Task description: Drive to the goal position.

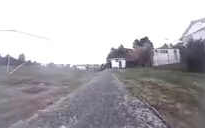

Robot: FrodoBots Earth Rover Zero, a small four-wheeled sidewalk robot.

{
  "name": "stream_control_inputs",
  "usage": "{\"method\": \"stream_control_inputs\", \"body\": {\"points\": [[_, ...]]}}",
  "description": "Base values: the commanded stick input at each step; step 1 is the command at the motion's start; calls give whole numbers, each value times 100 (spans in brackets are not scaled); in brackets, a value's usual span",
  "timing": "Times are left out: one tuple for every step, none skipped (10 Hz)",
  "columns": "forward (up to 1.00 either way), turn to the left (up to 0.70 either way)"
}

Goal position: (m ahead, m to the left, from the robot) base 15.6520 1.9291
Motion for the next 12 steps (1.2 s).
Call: {"method": "stream_control_inputs", "body": {"points": [[70, 0], [70, 0], [70, -10], [70, -5], [70, -2], [70, -7], [70, -12], [70, -11], [70, -9], [70, -12], [70, -12], [70, -12]]}}
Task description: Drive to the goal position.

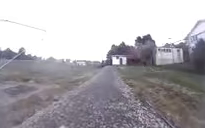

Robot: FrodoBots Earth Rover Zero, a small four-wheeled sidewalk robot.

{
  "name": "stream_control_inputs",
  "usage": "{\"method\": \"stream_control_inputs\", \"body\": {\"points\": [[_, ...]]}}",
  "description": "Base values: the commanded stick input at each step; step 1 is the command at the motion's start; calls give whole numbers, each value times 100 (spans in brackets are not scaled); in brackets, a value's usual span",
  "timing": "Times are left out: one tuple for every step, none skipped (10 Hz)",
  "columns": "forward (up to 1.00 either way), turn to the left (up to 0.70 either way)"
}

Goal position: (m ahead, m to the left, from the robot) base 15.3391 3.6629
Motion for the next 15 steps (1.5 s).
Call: {"method": "stream_control_inputs", "body": {"points": [[70, -12], [70, -12], [70, -12], [70, -12], [70, -12], [70, -12], [70, -12], [70, -12], [70, 0], [70, 0], [70, 0], [70, 0], [70, 0], [70, 0], [70, 0]]}}
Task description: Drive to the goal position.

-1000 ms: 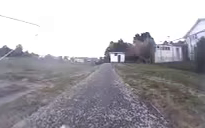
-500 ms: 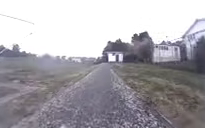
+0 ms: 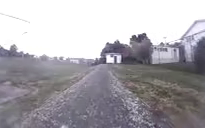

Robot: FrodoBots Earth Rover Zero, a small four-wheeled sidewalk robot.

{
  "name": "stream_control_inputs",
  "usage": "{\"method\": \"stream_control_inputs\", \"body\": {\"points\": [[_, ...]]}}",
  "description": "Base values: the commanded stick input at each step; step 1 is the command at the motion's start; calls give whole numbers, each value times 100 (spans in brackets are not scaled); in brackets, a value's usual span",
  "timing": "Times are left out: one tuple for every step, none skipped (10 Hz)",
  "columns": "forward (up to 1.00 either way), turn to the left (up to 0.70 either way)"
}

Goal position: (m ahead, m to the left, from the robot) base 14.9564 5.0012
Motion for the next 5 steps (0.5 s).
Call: {"method": "stream_control_inputs", "body": {"points": [[70, 0], [70, 0], [70, 0], [70, 0], [70, 0]]}}
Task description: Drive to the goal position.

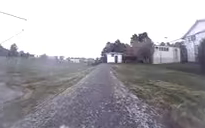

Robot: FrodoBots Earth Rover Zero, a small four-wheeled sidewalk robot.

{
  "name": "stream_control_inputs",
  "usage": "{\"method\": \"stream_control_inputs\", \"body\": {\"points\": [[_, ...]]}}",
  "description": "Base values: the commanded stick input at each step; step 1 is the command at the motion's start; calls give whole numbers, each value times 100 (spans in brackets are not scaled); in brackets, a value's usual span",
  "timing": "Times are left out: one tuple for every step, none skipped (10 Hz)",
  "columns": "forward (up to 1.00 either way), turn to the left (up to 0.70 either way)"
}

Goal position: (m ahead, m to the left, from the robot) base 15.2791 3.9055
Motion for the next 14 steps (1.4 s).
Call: {"method": "stream_control_inputs", "body": {"points": [[70, 0], [70, 0], [70, 0], [70, 0], [70, 0], [70, 0], [70, 0], [70, 0], [70, 0], [70, 0], [70, 0], [70, 0], [70, 0], [70, 0]]}}
